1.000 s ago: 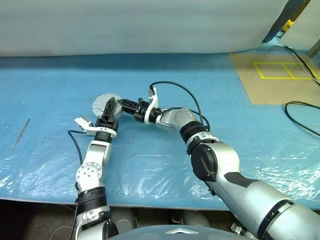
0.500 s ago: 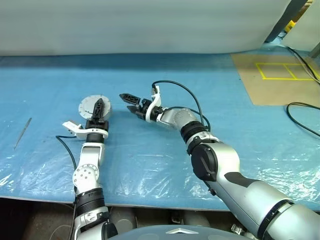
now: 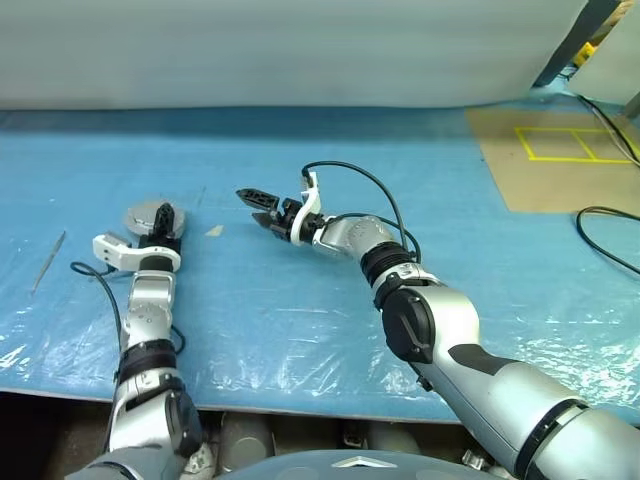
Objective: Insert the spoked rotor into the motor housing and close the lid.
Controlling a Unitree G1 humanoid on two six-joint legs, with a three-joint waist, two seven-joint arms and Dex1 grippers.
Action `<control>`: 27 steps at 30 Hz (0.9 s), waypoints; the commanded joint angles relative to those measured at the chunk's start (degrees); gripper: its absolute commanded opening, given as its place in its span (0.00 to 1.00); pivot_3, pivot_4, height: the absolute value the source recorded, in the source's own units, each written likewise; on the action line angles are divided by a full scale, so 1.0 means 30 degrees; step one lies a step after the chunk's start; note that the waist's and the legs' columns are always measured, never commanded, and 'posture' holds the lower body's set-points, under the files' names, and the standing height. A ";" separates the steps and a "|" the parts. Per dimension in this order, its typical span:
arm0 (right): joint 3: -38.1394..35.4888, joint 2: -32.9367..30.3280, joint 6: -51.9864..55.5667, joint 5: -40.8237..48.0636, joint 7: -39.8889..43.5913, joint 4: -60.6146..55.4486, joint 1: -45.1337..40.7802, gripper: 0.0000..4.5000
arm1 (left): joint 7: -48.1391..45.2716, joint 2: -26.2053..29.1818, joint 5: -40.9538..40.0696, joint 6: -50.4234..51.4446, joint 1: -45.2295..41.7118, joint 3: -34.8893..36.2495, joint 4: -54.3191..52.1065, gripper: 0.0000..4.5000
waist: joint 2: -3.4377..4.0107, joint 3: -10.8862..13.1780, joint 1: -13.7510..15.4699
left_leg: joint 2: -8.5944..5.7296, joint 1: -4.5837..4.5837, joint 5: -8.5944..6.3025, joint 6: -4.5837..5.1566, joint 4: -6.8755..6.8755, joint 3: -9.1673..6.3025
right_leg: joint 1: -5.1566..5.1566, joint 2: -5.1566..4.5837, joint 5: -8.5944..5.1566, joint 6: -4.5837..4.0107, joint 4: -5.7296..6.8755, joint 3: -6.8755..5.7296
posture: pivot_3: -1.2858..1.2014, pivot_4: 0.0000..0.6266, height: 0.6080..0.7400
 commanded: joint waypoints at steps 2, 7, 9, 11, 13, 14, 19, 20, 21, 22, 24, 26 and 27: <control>0.0176 0.1321 0.0231 0.0121 0.0486 -0.0779 -0.0470 0.95 | -0.1524 0.1308 0.0903 -0.0824 -0.1729 0.0727 0.2702 0.66 | 0.0000 0.0000 -0.0017 | -0.0008 0.0000 0.0000 -0.0001 0.0001 -0.0001 | 0.0000 -0.0003 0.0001 0.0002 -0.0002 0.0005 | 0.52 0.24 1.00; 0.0223 0.1233 0.0290 0.0121 0.0525 -0.0932 -0.0389 0.95 | -0.2060 0.1762 0.1544 -0.1079 -0.2642 0.1131 0.4684 0.66 | 0.0000 0.0000 -0.0016 | -0.0012 0.0005 0.0001 -0.0004 0.0000 -0.0015 | 0.0001 -0.0003 0.0001 0.0001 0.0008 0.0004 | 0.52 0.24 1.00; 0.0225 0.1200 0.0270 0.0100 0.0528 -0.0959 -0.0374 0.95 | -0.2142 0.1659 0.1451 -0.1150 -0.2814 0.1478 0.4919 0.66 | 0.0001 0.0000 -0.0007 | -0.0014 0.0008 0.0000 -0.0005 0.0000 -0.0015 | 0.0002 -0.0006 0.0000 0.0001 0.0012 0.0005 | 0.52 0.24 1.00; 0.0230 0.1184 0.0253 0.0082 0.0538 -0.0963 -0.0369 0.95 | -0.2112 0.1552 0.1459 -0.1303 -0.2826 0.1757 0.5008 0.66 | 0.0001 0.0000 -0.0012 | -0.0011 0.0008 0.0000 -0.0004 0.0000 -0.0017 | 0.0002 -0.0005 0.0000 0.0000 0.0020 0.0003 | 0.52 0.24 1.00; 0.0267 0.1183 0.0199 0.0023 0.0554 -0.0957 -0.0365 0.95 | -0.2086 0.1388 0.1350 -0.1411 -0.2719 0.2067 0.4888 0.66 | 0.0001 0.0000 -0.0016 | -0.0012 0.0009 0.0001 -0.0005 0.0002 -0.0017 | 0.0002 -0.0006 0.0001 0.0000 0.0022 0.0005 | 0.52 0.24 1.00; 0.0281 0.1185 0.0171 -0.0008 0.0553 -0.0945 -0.0366 0.95 | -0.2053 0.1299 0.1268 -0.1471 -0.2652 0.2231 0.4782 0.71 | 0.0001 0.0000 -0.0020 | -0.0011 0.0009 0.0001 -0.0005 0.0002 -0.0018 | 0.0002 -0.0006 0.0001 0.0000 0.0021 0.0005 | 0.52 0.24 1.00; 0.0337 0.1229 0.0059 -0.0126 0.0547 -0.0898 -0.0338 0.96 | -0.1643 0.0656 0.0449 -0.1711 -0.2239 0.3360 0.3605 0.99 | 0.0009 -0.0002 -0.0054 | -0.0014 0.0021 0.0000 -0.0006 0.0000 -0.0017 | 0.0012 -0.0006 0.0003 -0.0006 0.0039 0.0014 | 0.52 0.24 1.00; 0.0351 0.1249 0.0030 -0.0152 0.0543 -0.0880 -0.0333 0.96 | -0.1449 0.0514 0.0233 -0.1771 -0.2132 0.3628 0.3271 0.99 | 0.0010 -0.0001 -0.0078 | -0.0013 0.0019 0.0001 -0.0007 0.0000 -0.0017 | 0.0017 -0.0005 0.0007 -0.0012 0.0041 0.0015 | 0.52 0.24 1.00; 0.0374 0.1268 0.0017 -0.0167 0.0549 -0.0881 -0.0318 0.96 | -0.1275 0.0377 0.0029 -0.1827 -0.2002 0.3870 0.2905 0.99 | 0.0009 -0.0001 -0.0116 | -0.0010 0.0025 0.0001 -0.0007 0.0001 -0.0016 | 0.0019 -0.0004 0.0010 -0.0018 0.0040 0.0015 | 0.52 0.24 1.00; 0.0400 0.1279 0.0002 -0.0186 0.0558 -0.0880 -0.0309 0.96 | -0.1151 0.0225 -0.0198 -0.1869 -0.1848 0.4095 0.2479 0.99 | 0.0009 -0.0001 -0.0162 | -0.0011 0.0023 0.0001 -0.0008 0.0002 -0.0014 | 0.0018 -0.0004 0.0012 -0.0020 0.0036 0.0019 | 0.52 0.24 1.00; 0.0447 0.1283 0.0040 -0.0206 0.0598 -0.0915 -0.0283 0.96 | -0.0822 -0.0241 -0.0622 -0.2012 -0.1261 0.4467 0.1127 0.99 | 0.0009 -0.0001 -0.0229 | -0.0012 0.0014 -0.0001 -0.0011 0.0000 -0.0011 | 0.0018 -0.0003 0.0013 -0.0020 0.0022 0.0026 | 0.52 0.24 1.00; 0.0469 0.1291 0.0093 -0.0229 0.0631 -0.0954 -0.0256 0.96 | -0.0227 -0.0742 -0.1072 -0.2188 -0.0579 0.4858 -0.0302 0.99 | 0.0009 -0.0002 -0.0319 | -0.0010 -0.0007 -0.0009 -0.0024 -0.0007 -0.0012 | 0.0015 0.0002 0.0012 -0.0021 0.0002 0.0025 | 0.52 0.24 1.00; 0.0476 0.1293 0.0115 -0.0239 0.0644 -0.0970 -0.0239 0.96 | 0.0052 -0.1013 -0.1291 -0.2229 -0.0187 0.4993 -0.1086 0.99 | 0.0009 -0.0002 -0.0388 | -0.0009 -0.0028 -0.0013 -0.0030 -0.0011 -0.0012 | 0.0015 0.0003 0.0012 -0.0022 -0.0007 0.0024 | 0.52 0.24 1.00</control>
